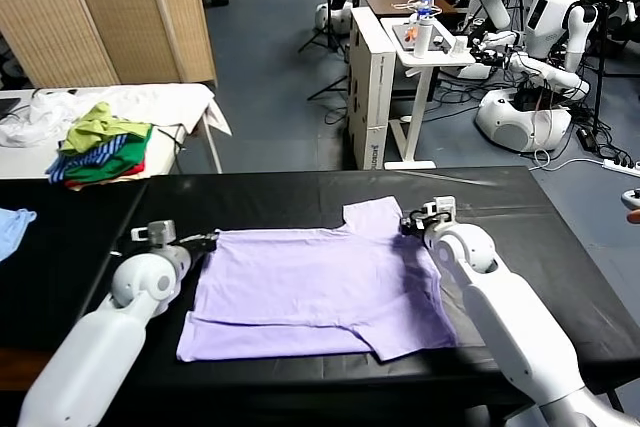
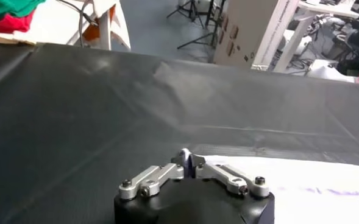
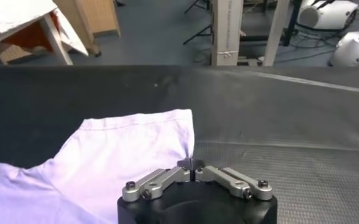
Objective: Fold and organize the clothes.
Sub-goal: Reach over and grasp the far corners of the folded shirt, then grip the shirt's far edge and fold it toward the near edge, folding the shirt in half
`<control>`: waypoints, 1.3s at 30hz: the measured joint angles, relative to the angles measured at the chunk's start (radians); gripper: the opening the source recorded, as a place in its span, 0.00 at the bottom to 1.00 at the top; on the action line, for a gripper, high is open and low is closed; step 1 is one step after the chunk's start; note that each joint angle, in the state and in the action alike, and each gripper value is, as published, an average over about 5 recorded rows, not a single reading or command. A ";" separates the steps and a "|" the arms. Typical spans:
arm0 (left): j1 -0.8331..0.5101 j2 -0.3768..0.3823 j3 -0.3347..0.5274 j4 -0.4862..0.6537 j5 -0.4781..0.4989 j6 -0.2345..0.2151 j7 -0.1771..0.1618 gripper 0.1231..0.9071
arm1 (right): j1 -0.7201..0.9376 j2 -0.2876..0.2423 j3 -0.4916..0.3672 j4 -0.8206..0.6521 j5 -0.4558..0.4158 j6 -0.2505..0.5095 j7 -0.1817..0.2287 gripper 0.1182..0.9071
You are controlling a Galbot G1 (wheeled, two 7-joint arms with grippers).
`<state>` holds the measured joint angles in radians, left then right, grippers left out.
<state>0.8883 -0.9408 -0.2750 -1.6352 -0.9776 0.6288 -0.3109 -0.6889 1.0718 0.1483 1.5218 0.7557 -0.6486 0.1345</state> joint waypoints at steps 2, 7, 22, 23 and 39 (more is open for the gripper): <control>0.012 0.007 -0.012 -0.018 0.001 -0.004 0.002 0.05 | -0.021 -0.011 0.016 0.029 0.001 0.023 -0.006 0.03; 0.065 0.030 -0.051 -0.085 0.032 -0.020 0.021 0.05 | -0.090 -0.040 0.062 0.111 0.004 0.045 -0.011 0.03; 0.329 0.055 -0.185 -0.367 0.088 -0.033 0.034 0.05 | -0.337 -0.122 0.189 0.417 -0.002 -0.037 0.015 0.03; 0.347 0.052 -0.192 -0.382 0.091 -0.033 0.033 0.05 | -0.355 -0.126 0.195 0.434 -0.007 -0.045 0.016 0.03; 0.569 0.001 -0.310 -0.509 0.154 -0.042 0.034 0.04 | -0.530 -0.149 0.239 0.541 -0.042 -0.088 0.054 0.03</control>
<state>1.4578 -0.9398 -0.5846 -2.1445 -0.8233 0.5866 -0.2771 -1.2185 0.9228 0.3876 2.0633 0.7137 -0.7363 0.1882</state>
